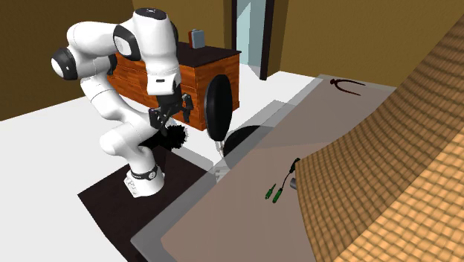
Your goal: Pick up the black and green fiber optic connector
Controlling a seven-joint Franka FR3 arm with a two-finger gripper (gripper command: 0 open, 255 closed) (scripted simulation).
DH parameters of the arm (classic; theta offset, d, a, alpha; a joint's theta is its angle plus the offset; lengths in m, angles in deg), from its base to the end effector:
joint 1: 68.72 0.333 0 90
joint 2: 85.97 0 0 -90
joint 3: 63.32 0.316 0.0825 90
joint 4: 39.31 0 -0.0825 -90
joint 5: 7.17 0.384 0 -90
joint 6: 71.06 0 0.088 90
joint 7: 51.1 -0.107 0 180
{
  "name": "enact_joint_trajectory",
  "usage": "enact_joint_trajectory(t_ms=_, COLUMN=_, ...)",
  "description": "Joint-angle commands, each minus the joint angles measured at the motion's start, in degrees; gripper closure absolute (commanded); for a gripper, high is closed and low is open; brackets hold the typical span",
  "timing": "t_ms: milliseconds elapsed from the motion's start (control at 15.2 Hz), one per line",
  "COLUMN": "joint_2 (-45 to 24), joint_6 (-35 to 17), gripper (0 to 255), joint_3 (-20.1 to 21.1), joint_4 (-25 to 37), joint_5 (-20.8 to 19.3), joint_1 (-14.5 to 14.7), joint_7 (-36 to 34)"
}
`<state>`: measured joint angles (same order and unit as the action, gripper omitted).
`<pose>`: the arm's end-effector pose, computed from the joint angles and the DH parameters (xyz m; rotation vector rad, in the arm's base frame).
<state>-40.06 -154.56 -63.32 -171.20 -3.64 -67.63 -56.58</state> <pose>0.2908 0.0127 0.6109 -3.0800 0.1093 0.0720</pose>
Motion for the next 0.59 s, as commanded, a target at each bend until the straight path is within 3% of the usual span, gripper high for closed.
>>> enact_joint_trajectory(t_ms=0, joint_2=0.0, joint_6=0.0, gripper=0, joint_3=0.0, joint_4=0.0, joint_5=0.0, joint_1=0.0, joint_7=0.0)
enact_joint_trajectory(t_ms=528, joint_2=-10.1, joint_6=-10.1, gripper=0, joint_3=10.3, joint_4=2.1, joint_5=8.0, joint_1=-3.5, joint_7=-23.4)
